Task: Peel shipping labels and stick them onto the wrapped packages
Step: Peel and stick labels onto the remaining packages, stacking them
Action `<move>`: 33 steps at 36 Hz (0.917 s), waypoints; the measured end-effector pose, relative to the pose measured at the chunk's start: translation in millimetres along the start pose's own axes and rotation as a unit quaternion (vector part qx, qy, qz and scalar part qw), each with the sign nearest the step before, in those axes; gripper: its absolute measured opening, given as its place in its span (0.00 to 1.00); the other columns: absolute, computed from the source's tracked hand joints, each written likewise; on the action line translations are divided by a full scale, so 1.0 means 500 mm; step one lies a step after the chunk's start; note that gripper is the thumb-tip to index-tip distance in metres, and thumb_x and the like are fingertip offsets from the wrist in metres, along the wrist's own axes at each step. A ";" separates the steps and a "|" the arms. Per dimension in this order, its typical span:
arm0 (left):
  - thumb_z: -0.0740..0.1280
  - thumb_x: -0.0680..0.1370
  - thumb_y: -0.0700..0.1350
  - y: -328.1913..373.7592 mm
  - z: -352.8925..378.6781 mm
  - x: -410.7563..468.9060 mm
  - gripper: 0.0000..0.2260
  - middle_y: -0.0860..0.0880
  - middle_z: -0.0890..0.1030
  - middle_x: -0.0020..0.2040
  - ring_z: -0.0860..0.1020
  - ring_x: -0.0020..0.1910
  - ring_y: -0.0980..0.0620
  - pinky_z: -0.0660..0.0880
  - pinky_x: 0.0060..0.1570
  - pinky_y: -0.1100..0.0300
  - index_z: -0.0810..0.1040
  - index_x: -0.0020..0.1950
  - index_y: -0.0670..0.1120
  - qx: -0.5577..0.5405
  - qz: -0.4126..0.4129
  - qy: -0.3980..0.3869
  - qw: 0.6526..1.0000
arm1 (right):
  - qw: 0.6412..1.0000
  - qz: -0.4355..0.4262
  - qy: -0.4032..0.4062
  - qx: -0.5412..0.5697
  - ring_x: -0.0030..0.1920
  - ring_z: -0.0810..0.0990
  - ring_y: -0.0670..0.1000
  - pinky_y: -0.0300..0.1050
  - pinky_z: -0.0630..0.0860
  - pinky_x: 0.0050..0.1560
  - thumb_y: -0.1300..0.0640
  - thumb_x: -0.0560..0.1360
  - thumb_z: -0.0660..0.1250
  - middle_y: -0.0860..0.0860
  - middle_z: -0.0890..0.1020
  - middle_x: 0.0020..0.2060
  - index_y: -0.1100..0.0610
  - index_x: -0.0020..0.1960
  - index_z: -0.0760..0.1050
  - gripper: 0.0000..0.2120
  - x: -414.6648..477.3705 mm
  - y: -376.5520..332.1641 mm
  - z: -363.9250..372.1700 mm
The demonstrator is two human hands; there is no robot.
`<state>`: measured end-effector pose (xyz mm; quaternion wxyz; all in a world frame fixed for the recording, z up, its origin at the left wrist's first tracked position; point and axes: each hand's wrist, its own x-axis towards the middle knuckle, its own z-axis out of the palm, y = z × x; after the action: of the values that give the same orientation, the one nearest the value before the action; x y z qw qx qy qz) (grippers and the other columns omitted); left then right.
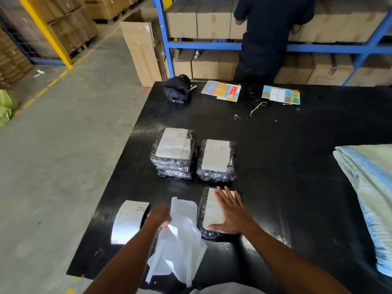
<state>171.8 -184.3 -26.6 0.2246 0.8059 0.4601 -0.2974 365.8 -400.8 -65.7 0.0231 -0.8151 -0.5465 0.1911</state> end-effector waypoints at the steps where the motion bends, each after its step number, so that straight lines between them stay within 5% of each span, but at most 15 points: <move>1: 0.72 0.71 0.34 0.003 -0.001 -0.002 0.16 0.41 0.84 0.56 0.84 0.54 0.43 0.82 0.52 0.54 0.81 0.59 0.39 0.020 -0.003 0.019 1.000 | 1.000 0.002 -0.002 -0.001 0.81 0.33 0.52 0.58 0.32 0.77 0.15 0.62 0.55 0.48 0.36 0.81 0.54 0.83 0.38 0.65 -0.001 -0.001 -0.001; 7: 0.64 0.77 0.40 0.035 0.001 -0.023 0.20 0.44 0.75 0.69 0.74 0.69 0.42 0.74 0.64 0.49 0.72 0.70 0.46 -0.011 -0.019 0.139 0.990 | 0.999 0.037 -0.022 0.001 0.80 0.33 0.58 0.71 0.30 0.72 0.16 0.62 0.55 0.49 0.35 0.81 0.50 0.83 0.40 0.61 -0.013 -0.019 0.002; 11: 0.62 0.78 0.38 0.063 0.018 -0.021 0.25 0.43 0.62 0.78 0.64 0.75 0.41 0.66 0.72 0.48 0.65 0.75 0.47 -0.056 0.082 0.217 0.971 | 0.997 0.066 -0.011 0.035 0.82 0.43 0.59 0.76 0.35 0.71 0.21 0.66 0.57 0.50 0.44 0.82 0.48 0.83 0.51 0.53 -0.054 -0.027 0.036; 13: 0.62 0.79 0.39 0.082 0.027 -0.024 0.24 0.45 0.63 0.78 0.68 0.75 0.43 0.67 0.72 0.49 0.67 0.75 0.48 -0.101 0.160 0.199 0.962 | 0.995 0.086 0.011 0.040 0.81 0.37 0.57 0.73 0.31 0.71 0.22 0.70 0.54 0.47 0.39 0.82 0.44 0.83 0.46 0.48 -0.080 -0.024 0.046; 15: 0.62 0.80 0.40 0.105 0.035 -0.037 0.18 0.45 0.73 0.71 0.77 0.64 0.44 0.73 0.65 0.52 0.72 0.70 0.46 -0.126 0.229 0.150 0.954 | 0.994 0.106 0.023 0.034 0.80 0.31 0.55 0.72 0.29 0.72 0.24 0.75 0.46 0.44 0.33 0.80 0.42 0.82 0.38 0.42 -0.107 -0.016 0.050; 19: 0.64 0.81 0.43 0.133 0.071 -0.053 0.17 0.44 0.75 0.67 0.78 0.59 0.47 0.70 0.57 0.64 0.71 0.70 0.44 -0.130 0.244 0.060 0.959 | 0.988 0.144 0.018 0.060 0.80 0.32 0.55 0.74 0.34 0.74 0.28 0.77 0.33 0.40 0.34 0.80 0.41 0.81 0.34 0.36 -0.139 -0.008 0.049; 24: 0.69 0.79 0.51 0.167 0.089 -0.063 0.25 0.44 0.73 0.70 0.74 0.68 0.44 0.70 0.66 0.55 0.68 0.73 0.44 -0.171 0.182 0.067 0.966 | 0.959 0.218 0.001 0.183 0.81 0.34 0.56 0.73 0.40 0.75 0.36 0.83 0.45 0.47 0.30 0.79 0.40 0.79 0.30 0.33 -0.137 -0.023 0.052; 27: 0.73 0.74 0.56 0.166 0.115 -0.031 0.33 0.44 0.75 0.71 0.76 0.67 0.43 0.73 0.67 0.52 0.66 0.74 0.46 -0.174 0.159 0.025 0.972 | 0.935 0.241 0.010 0.259 0.82 0.45 0.58 0.69 0.48 0.77 0.42 0.85 0.50 0.51 0.35 0.81 0.41 0.80 0.31 0.33 -0.127 -0.047 0.054; 30: 0.74 0.74 0.55 0.173 0.128 -0.041 0.37 0.45 0.75 0.71 0.76 0.68 0.43 0.74 0.65 0.52 0.62 0.76 0.44 -0.158 0.166 0.007 0.973 | 0.912 0.223 0.043 0.342 0.81 0.55 0.57 0.56 0.63 0.76 0.49 0.84 0.56 0.52 0.40 0.82 0.43 0.80 0.33 0.36 -0.120 -0.060 0.048; 33: 0.75 0.73 0.55 0.184 0.117 -0.086 0.36 0.46 0.75 0.71 0.76 0.68 0.44 0.74 0.65 0.52 0.63 0.75 0.45 -0.161 0.177 0.035 0.970 | 0.899 0.212 0.059 0.378 0.81 0.54 0.54 0.49 0.60 0.76 0.54 0.83 0.61 0.50 0.43 0.83 0.46 0.82 0.38 0.39 -0.122 -0.053 0.029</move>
<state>219.4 -291.4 -31.2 0.3840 0.8377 0.3595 -0.1466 317.4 -447.6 -55.3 0.3208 -0.8515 -0.2446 0.3350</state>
